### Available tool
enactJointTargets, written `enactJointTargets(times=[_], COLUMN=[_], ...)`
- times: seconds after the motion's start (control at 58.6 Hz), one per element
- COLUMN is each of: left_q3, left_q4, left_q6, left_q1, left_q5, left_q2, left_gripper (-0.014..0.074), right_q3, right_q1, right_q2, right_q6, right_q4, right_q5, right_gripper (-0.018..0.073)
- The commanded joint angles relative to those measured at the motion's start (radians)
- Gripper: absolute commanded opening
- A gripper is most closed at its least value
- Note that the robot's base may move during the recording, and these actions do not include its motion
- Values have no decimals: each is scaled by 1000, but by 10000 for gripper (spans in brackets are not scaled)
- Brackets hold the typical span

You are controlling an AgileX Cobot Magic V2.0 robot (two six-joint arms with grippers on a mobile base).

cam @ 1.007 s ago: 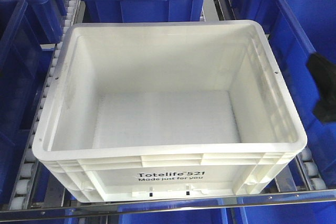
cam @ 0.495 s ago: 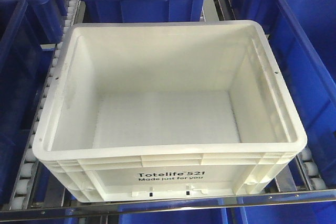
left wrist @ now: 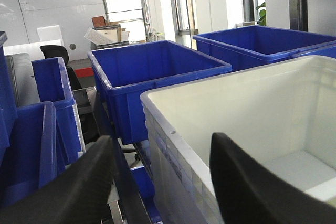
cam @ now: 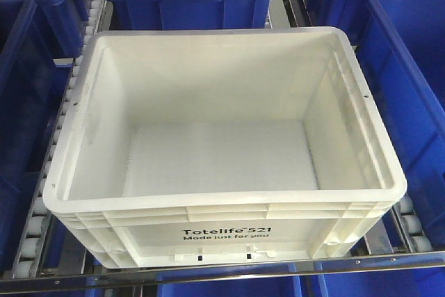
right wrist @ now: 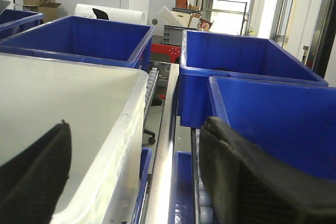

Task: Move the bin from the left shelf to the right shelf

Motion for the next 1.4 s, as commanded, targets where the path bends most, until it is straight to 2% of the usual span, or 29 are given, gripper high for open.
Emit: enactJointTargets(times=[0.0,0.239,0.341,0.461,0.563,0.58,1.382], left_q3=[-26,-26,-26,-26,-26,-26,-26], left_q4=[-11,-11,-11,-11,-10,-8,-2], left_q6=[-3,-3,-3,-3,-2,-2,6], left_q1=[-6,-6,-6,-6,-6,-6,-6], left_q5=[-57,-80,-99,-98,-98,-98,-92], left_q2=[16,16,16,16,16,16,16], left_gripper=[387,386,360,232,21,-11,-7], right_q3=[-27,-27,-27,-27,-27,-27,-27], right_q1=[-1,-1,-1,-1,-1,-1,-1], right_q2=[11,11,11,11,11,11,11], right_q6=[-13,-13,-13,-13,-13,-13,-10], right_q4=[-3,-3,-4,-4,-2,-2,-2], right_q5=[-80,-82,-82,-82,-81,-81,-56], right_gripper=[484,442,374,183,-15,-14,-8])
